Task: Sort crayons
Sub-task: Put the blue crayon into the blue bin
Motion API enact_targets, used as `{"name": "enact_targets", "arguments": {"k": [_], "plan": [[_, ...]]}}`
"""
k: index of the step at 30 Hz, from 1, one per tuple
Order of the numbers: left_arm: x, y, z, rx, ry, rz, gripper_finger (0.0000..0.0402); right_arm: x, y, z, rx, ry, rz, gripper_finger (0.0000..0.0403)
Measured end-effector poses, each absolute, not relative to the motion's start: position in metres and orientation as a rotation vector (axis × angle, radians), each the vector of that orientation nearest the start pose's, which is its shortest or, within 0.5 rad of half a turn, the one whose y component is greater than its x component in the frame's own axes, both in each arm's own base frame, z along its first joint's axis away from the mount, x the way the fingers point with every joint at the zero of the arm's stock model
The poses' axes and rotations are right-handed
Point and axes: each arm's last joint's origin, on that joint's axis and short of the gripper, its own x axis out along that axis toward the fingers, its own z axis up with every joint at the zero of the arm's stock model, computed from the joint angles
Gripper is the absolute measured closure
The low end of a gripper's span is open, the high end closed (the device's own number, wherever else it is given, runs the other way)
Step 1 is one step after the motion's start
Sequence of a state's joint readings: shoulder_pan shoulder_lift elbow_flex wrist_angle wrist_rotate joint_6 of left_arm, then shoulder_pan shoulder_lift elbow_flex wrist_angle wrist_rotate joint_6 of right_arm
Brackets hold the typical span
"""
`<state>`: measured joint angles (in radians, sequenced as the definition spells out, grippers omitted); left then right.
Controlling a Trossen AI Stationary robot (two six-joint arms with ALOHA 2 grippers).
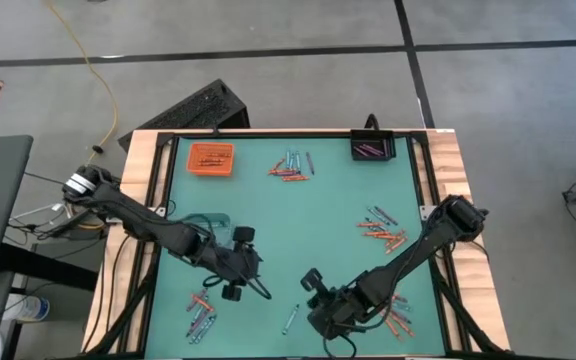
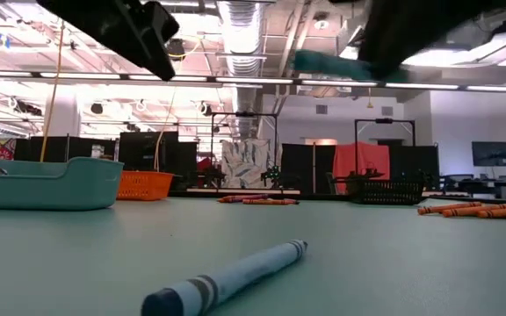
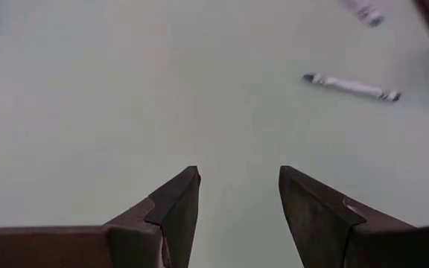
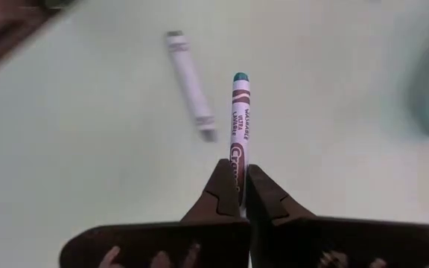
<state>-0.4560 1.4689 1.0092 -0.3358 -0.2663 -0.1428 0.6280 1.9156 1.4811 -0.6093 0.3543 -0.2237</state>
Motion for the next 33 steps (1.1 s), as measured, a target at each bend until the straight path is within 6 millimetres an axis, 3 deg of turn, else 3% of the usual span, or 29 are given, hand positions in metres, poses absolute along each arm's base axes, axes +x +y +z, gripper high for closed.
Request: {"name": "enact_targets", "arguments": {"k": [7, 12, 21, 27, 33], "plan": [[0.293, -0.155, 0.233, 0.365, 0.579, -0.077, 0.0226, 0.334, 0.225, 0.248, -0.743, 0.756, 0.224, 0.0402], [0.292, -0.167, 0.239, 0.526, 0.472, 0.020, 0.0226, 0.329, 0.222, 0.273, -0.735, 0.653, 0.147, 0.0402], [0.288, -0.193, 0.271, 0.665, 0.180, 0.097, 0.0226, 0.314, 0.226, 0.322, -0.726, 0.421, 0.119, 0.0402], [0.281, -0.207, 0.295, 0.682, -0.045, 0.057, 0.0226, 0.305, 0.229, 0.347, -0.727, 0.281, 0.133, 0.0402], [0.278, -0.211, 0.308, 0.667, -0.213, -0.032, 0.0226, 0.305, 0.230, 0.358, -0.743, 0.202, 0.142, 0.0402]]}}
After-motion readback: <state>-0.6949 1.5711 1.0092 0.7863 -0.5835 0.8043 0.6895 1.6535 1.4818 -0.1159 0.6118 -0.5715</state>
